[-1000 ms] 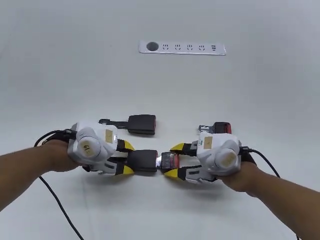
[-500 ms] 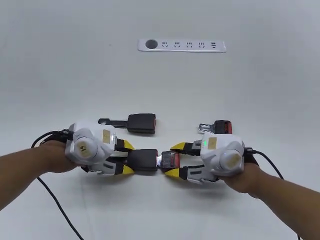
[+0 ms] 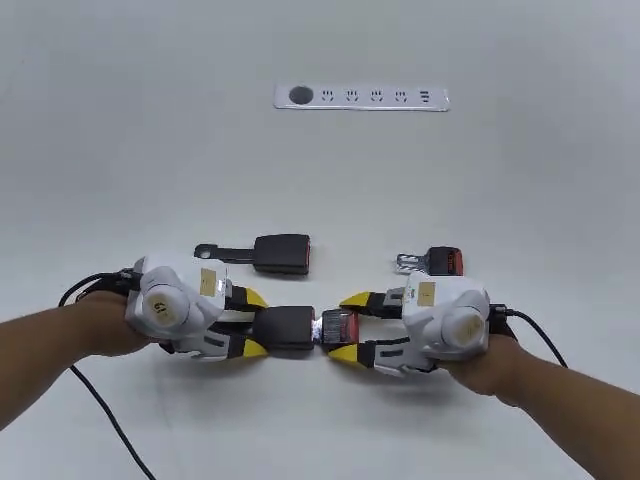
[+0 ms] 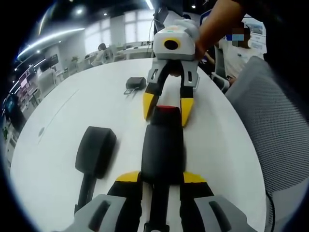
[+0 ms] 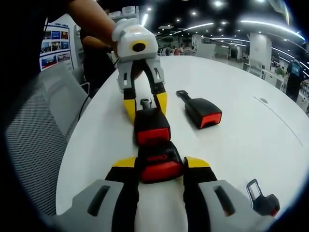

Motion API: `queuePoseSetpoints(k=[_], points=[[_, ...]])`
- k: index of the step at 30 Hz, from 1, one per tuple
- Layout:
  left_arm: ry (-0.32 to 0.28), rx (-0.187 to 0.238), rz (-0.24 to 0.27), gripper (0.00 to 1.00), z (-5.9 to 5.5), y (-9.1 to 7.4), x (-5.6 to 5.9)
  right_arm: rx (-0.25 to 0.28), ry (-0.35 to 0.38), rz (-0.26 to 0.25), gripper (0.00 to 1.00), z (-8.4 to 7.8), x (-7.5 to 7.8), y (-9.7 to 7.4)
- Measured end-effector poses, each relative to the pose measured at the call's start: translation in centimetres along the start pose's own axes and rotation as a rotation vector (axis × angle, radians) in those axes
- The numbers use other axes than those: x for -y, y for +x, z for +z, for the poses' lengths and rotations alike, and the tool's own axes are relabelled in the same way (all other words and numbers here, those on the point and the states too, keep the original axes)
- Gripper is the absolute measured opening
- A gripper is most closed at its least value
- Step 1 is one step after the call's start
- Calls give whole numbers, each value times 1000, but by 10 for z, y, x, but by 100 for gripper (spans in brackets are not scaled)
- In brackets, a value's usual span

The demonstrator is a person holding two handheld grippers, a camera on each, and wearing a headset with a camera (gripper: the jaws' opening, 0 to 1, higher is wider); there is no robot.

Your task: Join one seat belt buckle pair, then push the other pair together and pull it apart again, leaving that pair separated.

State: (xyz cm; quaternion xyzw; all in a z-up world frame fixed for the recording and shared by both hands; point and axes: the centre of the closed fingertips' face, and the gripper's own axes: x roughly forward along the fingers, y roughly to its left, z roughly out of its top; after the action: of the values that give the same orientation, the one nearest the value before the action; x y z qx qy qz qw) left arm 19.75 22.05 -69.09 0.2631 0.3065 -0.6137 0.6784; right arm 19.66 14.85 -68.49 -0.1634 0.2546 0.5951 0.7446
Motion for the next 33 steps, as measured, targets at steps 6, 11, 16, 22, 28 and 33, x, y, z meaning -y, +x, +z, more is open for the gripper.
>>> queuePoseSetpoints(k=[6,11,16,22,28,33], points=[[-7,-20,-1,31,1,0,1,-8,4,-5,35,1,0,0],[-4,-52,-2,32,-1,1,1,-39,-13,-10,36,1,-1,0],[1,-70,-10,32,-3,2,1,-71,-31,-25,36,-1,-1,-3],[-5,-67,23,50,-3,-3,1,-51,70,-58,48,7,6,-17],[-70,-25,39,67,5,-11,2,-41,102,-96,69,4,15,-22],[-123,29,69,66,19,-23,-10,-32,95,-121,74,6,22,-31]])
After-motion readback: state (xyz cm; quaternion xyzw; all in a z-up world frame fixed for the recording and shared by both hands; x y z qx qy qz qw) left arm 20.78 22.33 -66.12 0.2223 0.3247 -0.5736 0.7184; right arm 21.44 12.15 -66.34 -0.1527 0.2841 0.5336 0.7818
